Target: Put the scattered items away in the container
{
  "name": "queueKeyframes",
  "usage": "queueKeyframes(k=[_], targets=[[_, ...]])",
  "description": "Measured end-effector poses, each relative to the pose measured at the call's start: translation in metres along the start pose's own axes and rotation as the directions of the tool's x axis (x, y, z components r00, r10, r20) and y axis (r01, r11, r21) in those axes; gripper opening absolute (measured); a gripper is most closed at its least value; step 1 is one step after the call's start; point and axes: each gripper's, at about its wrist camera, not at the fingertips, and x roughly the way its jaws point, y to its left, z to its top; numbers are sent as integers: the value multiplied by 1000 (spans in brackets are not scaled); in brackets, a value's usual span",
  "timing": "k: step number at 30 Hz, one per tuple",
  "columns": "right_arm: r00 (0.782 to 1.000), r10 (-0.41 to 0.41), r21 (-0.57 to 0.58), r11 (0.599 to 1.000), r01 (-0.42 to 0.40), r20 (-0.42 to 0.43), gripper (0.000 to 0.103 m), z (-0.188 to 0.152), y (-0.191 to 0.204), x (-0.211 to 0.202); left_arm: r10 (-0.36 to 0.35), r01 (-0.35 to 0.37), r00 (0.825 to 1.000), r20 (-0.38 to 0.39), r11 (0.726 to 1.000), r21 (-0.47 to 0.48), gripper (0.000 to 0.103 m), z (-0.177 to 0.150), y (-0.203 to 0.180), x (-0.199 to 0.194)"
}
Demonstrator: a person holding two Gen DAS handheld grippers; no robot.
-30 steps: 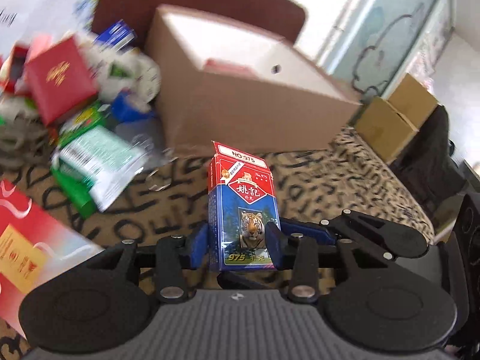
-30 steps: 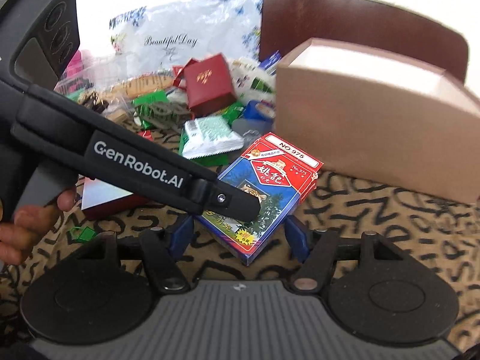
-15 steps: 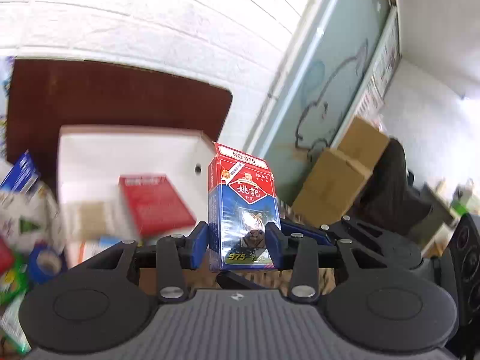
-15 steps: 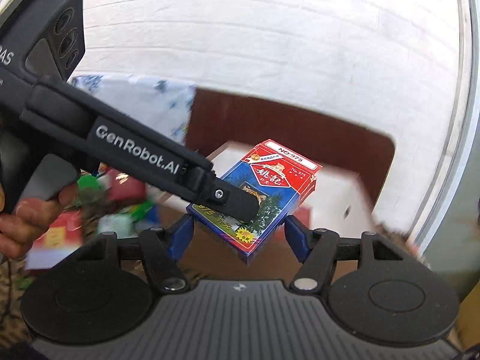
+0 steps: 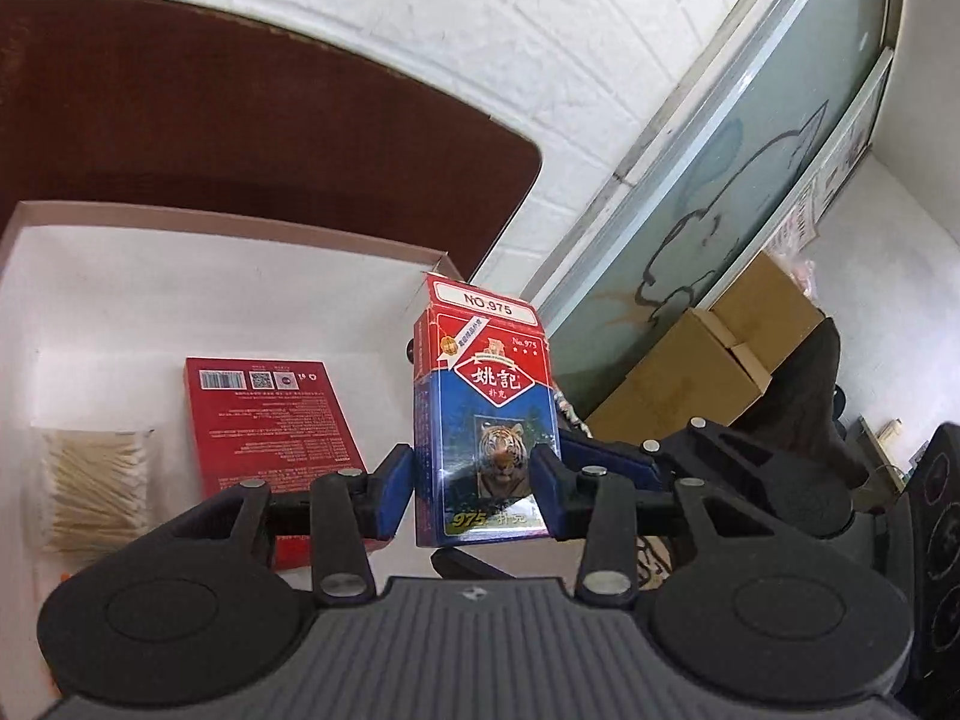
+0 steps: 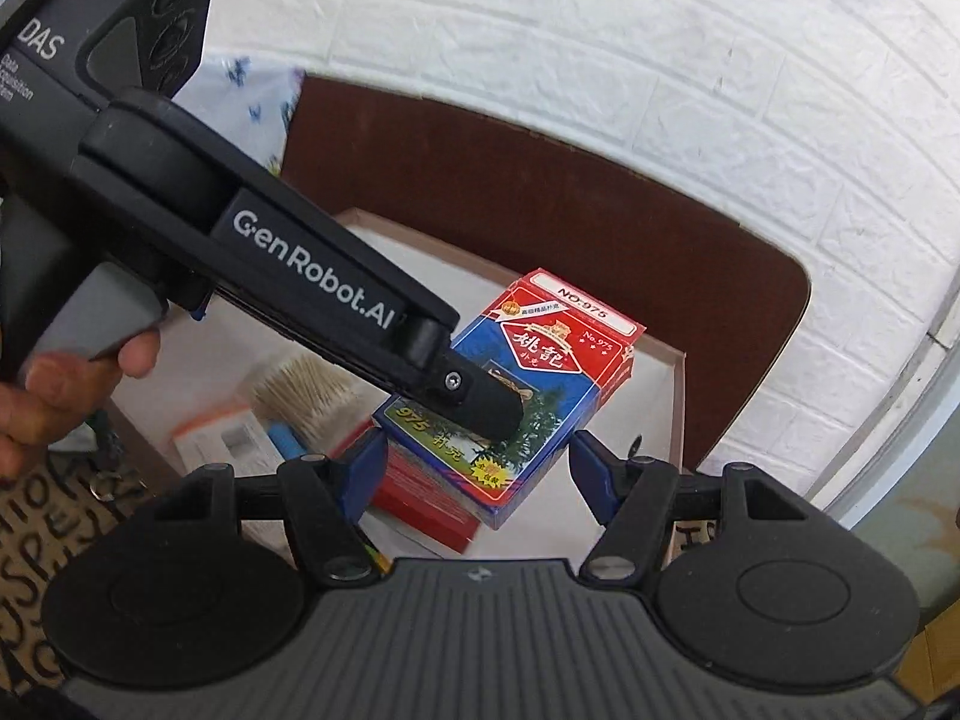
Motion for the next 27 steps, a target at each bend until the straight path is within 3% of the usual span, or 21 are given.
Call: queueKeyframes(k=[5, 6, 7, 9, 11, 21, 27], targets=[[996, 3, -40, 999, -7, -94, 65, -3, -10, 28, 6, -8, 999, -33, 998, -58, 45, 4, 17, 29], [994, -3, -47, 999, -2, -107, 65, -4, -9, 34, 7, -9, 999, -41, 998, -66, 53, 5, 20, 33], [993, -18, -53, 999, 11, -119, 65, -3, -9, 40, 5, -9, 998, -56, 997, -76, 72, 6, 22, 37], [988, -67, -71, 996, 58, -138, 68, -2, -7, 50, 10, -19, 997, -82, 994, -106, 101, 7, 27, 38], [986, -104, -107, 990, 91, -127, 81, -2, -3, 53, -5, -3, 997, -71, 994, -109, 103, 6, 30, 33], [992, -118, -91, 989, 113, -43, 86, -5, 11, 30, 36, -37, 999, -15, 997, -71, 103, 9, 29, 10], [991, -136, 23, 990, 136, 4, 86, 2, 5, 19, 74, -74, 997, 20, 997, 5, 103, 1, 14, -11]])
